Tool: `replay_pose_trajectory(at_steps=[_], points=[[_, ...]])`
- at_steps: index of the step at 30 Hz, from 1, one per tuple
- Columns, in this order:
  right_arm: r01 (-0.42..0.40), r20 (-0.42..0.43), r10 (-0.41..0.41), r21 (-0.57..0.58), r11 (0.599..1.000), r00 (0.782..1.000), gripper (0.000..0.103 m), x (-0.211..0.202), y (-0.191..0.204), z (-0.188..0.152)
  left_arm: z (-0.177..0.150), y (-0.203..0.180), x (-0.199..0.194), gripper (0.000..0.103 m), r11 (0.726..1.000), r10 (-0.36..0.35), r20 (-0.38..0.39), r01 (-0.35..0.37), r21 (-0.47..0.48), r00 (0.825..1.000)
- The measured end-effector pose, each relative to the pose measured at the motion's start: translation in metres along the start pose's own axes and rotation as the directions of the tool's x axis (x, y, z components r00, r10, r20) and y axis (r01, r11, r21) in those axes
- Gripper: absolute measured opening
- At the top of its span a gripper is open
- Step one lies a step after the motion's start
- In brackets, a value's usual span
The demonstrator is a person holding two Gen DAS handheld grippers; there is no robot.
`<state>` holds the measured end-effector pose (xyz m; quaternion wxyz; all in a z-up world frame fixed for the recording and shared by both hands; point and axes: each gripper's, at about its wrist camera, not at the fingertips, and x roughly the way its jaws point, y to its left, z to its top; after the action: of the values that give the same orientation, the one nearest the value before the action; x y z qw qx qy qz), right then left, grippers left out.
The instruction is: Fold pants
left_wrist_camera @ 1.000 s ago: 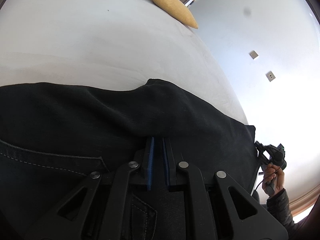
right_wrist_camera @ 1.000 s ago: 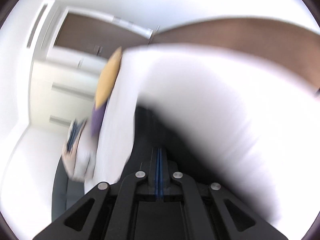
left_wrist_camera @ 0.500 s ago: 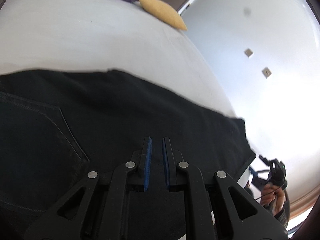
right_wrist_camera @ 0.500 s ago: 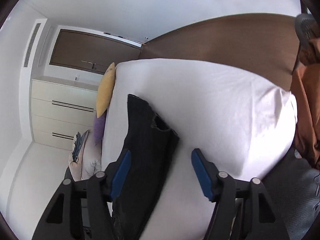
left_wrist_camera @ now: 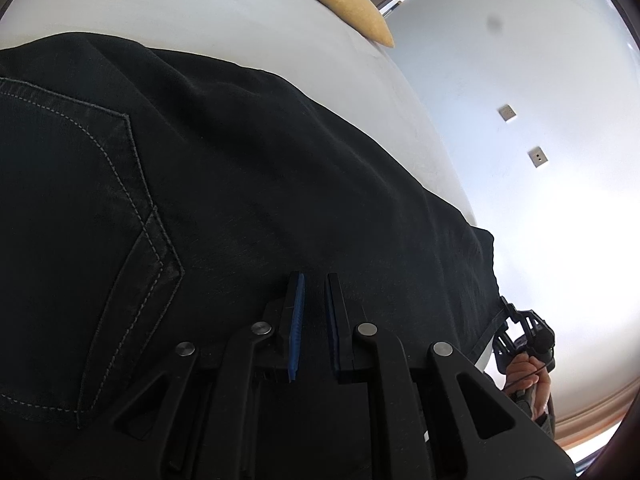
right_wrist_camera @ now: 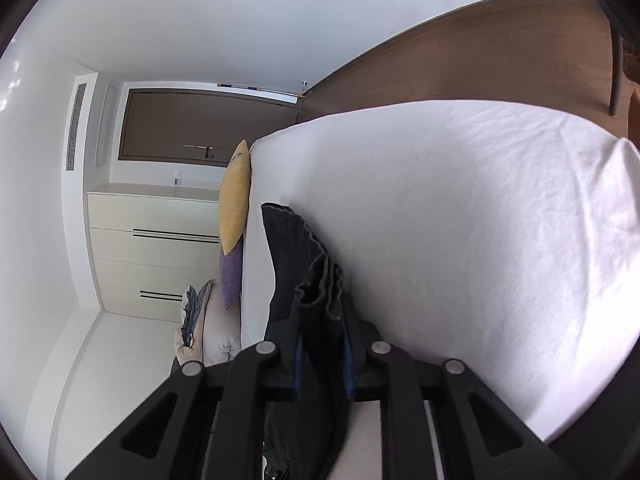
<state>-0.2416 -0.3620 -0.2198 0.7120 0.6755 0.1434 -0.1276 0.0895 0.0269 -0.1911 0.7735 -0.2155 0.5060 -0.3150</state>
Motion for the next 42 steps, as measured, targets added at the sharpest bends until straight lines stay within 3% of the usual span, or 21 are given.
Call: replay_pose_trajectory(at_steps=[6,10,14,17,19,20,23,24,25,26,28,29,30,32,36,42], points=[[0.035,0.009,-0.035,-0.052,0.998,0.999,0.012,-0.006,0.005,-0.002,-0.001,0.000,-0.008,0.010,1.000,0.004,0.006,-0.004,0.013,1.000],[0.090,0.020,-0.088,-0.155,0.984,0.996,0.012,0.001,0.026,-0.011,0.000,-0.005,-0.008,0.010,1.000,-0.003,0.006,0.003,0.008,1.000],[0.130,-0.005,-0.142,-0.370,0.920,0.990,0.012,0.011,0.076,-0.040,0.000,-0.012,-0.002,0.010,1.000,-0.008,0.010,0.008,-0.001,1.000],[0.142,-0.040,-0.202,-0.580,0.802,0.979,0.012,0.029,0.112,-0.088,-0.002,-0.011,-0.001,0.010,1.000,-0.013,0.014,0.013,-0.011,1.000],[0.132,-0.058,-0.256,-0.737,0.663,0.965,0.012,0.045,0.130,-0.136,-0.002,-0.012,-0.002,0.010,1.000,-0.013,0.020,0.013,-0.019,1.000],[0.132,-0.053,-0.286,-0.798,0.589,0.957,0.012,0.053,0.134,-0.158,-0.002,-0.013,-0.003,0.010,0.999,-0.014,0.026,0.015,-0.029,1.000],[0.180,0.068,-0.403,-0.951,0.249,0.913,0.012,0.082,0.129,-0.225,-0.001,-0.018,-0.005,0.010,0.998,-0.023,0.036,0.025,-0.063,0.999],[0.187,0.101,-0.431,-0.969,0.161,0.897,0.012,0.092,0.120,-0.241,-0.001,-0.022,-0.005,0.010,0.997,-0.035,0.035,0.037,-0.065,0.999],[0.198,0.132,-0.453,-0.975,0.100,0.881,0.012,0.100,0.111,-0.250,0.000,-0.028,-0.003,0.010,0.997,-0.051,0.033,0.053,-0.062,0.998],[0.206,0.150,-0.459,-0.976,0.072,0.876,0.012,0.104,0.106,-0.254,0.001,-0.035,0.001,0.012,0.996,-0.064,0.026,0.066,-0.056,0.998],[0.208,0.169,-0.438,-0.977,0.043,0.883,0.012,0.101,0.105,-0.257,0.002,-0.048,0.010,0.029,0.994,-0.093,-0.004,0.092,-0.059,0.996],[0.212,0.185,-0.428,-0.977,0.015,0.885,0.012,0.100,0.107,-0.260,0.002,-0.053,0.015,0.053,0.992,-0.111,-0.017,0.110,-0.064,0.994],[0.214,0.199,-0.417,-0.977,-0.010,0.887,0.012,0.097,0.109,-0.264,0.002,-0.061,0.021,0.069,0.988,-0.138,-0.019,0.136,-0.068,0.990],[0.215,0.215,-0.392,-0.976,-0.044,0.895,0.012,0.091,0.114,-0.272,0.003,-0.075,0.028,0.076,0.982,-0.175,-0.019,0.173,-0.075,0.984],[0.198,0.221,-0.344,-0.975,-0.102,0.913,0.012,0.076,0.125,-0.300,0.006,-0.092,0.039,0.076,0.954,-0.279,-0.064,0.269,-0.133,0.958],[0.131,0.182,-0.310,-0.975,-0.180,0.933,0.012,0.069,0.138,-0.343,0.008,-0.101,0.045,0.078,0.942,-0.312,-0.110,0.292,-0.167,0.944]])
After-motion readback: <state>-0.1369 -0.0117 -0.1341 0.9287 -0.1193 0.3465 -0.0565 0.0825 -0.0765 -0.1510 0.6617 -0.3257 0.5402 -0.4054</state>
